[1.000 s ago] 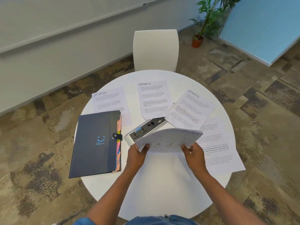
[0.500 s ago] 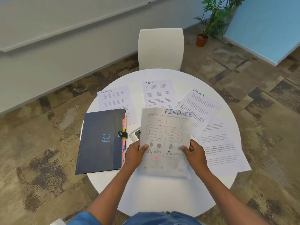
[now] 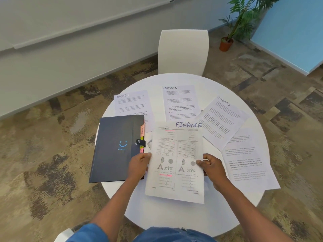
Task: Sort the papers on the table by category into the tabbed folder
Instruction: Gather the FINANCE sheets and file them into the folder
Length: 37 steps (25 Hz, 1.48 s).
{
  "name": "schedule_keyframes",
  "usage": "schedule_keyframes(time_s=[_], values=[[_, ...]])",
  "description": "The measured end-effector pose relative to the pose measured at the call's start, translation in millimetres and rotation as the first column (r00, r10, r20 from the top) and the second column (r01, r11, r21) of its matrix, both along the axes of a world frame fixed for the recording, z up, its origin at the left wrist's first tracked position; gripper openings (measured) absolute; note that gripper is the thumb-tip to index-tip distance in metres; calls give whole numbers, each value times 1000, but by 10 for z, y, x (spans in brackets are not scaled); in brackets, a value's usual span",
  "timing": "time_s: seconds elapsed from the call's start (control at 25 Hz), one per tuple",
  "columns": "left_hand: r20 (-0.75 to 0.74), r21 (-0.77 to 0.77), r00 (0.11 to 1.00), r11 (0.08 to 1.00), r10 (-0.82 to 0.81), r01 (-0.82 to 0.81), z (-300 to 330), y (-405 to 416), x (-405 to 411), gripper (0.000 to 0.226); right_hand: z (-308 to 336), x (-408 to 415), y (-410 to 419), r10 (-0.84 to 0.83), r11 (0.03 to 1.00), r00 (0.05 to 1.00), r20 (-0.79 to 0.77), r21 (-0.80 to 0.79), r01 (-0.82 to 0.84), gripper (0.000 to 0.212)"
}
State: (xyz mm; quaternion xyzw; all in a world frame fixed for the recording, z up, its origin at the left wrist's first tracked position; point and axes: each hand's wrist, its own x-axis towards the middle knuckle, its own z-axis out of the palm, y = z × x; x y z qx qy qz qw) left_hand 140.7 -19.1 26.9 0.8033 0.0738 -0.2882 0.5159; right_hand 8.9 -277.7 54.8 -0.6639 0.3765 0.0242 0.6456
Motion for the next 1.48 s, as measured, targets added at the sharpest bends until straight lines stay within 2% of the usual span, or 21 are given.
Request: schedule_keyframes(time_s=[0.04,0.12,0.2,0.28,0.4,0.48,0.64,0.72,0.88,0.96,1.04,1.12,1.2,1.36,1.48], values=[[121,139,992,989,28,-45,-19,49,23,19,-23,-17,-11,-19,1000,1000,-11,-6,18,11],[309,444,951,885,-6,-139,-76,194,52,22,-60,-66,-42,-46,999,999,-29,-15,46,11],[297,647,949,754,-107,-118,-181,300,71,41,-76,-127,-85,-62,998,997,-42,-20,61,11],[210,720,961,694,-180,-27,-284,303,80,59,-89,-176,-131,-73,997,996,-54,-12,73,10],[92,752,965,652,-245,94,-435,232,91,75,-116,-225,-176,-75,997,995,-65,-6,74,9],[61,746,968,655,-245,119,-485,202,104,75,-141,-243,-197,-65,998,995,-76,-6,64,9],[63,702,972,702,-226,118,-451,209,144,61,-181,-255,-213,-66,998,994,-86,-7,66,9],[106,694,960,710,-260,116,-381,223,120,69,-208,-256,-205,-73,997,993,-89,0,73,9],[169,778,885,610,-433,150,-180,255,16,93,-240,-214,-213,-71,997,994,-88,5,72,10],[144,835,859,526,-491,161,-95,303,-6,86,-247,-181,-227,-69,998,994,-87,2,69,10],[131,867,860,478,-494,142,-19,334,-27,66,-246,-143,-241,-67,998,995,-80,0,67,9],[186,867,874,494,-449,69,48,328,-60,53,-239,-107,-239,-65,998,995,-70,6,65,8],[231,861,881,509,-413,13,75,310,-96,50,-240,-88,-223,-61,998,996,-66,13,62,7],[222,889,869,458,-442,6,37,338,-173,79,-274,-83,-202,-53,999,996,-74,2,53,7],[192,888,872,458,-451,41,63,363,-206,77,-281,-65,-191,-55,998,996,-73,-1,56,7]])
